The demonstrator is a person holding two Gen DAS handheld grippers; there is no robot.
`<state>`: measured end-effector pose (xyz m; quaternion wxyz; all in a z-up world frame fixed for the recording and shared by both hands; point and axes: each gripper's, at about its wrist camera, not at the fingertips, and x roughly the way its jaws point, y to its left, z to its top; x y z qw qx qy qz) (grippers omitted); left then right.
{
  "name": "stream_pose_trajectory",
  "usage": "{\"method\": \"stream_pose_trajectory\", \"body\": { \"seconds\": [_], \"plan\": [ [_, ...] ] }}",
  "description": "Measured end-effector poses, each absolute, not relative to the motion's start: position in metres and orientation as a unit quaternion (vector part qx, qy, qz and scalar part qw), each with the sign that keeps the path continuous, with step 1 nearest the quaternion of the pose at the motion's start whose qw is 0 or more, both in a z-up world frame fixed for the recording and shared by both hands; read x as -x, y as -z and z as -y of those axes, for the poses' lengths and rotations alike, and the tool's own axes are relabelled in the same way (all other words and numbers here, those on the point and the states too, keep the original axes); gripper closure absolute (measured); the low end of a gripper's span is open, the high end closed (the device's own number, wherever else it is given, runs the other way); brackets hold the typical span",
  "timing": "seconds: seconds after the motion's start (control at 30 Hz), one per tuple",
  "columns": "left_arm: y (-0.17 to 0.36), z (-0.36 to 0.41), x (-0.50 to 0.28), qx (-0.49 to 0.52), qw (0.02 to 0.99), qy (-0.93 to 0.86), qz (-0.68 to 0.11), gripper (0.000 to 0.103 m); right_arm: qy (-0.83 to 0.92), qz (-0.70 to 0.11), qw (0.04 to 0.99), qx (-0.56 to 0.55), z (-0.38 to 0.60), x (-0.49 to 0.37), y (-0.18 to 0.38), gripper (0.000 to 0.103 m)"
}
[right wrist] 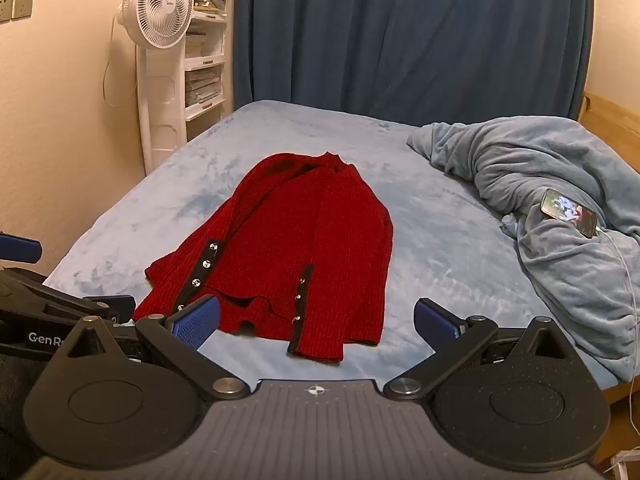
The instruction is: Fold small clothes
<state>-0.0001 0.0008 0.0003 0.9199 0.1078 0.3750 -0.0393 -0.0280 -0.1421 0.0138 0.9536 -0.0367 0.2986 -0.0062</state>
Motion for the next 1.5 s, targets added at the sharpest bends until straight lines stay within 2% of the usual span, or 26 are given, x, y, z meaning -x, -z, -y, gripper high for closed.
{"method": "stream_pose_trajectory", "body": {
  "seconds": [1.5],
  "plan": [
    [-0.0011, -0.0012, -0.0017, -0.110, 0.924, 0.025, -0.365, 0.000, 0.013, -0.301, 0.953, 0.035, 0.1436, 0.0250, -0.0101, 0.001]
  ]
}}
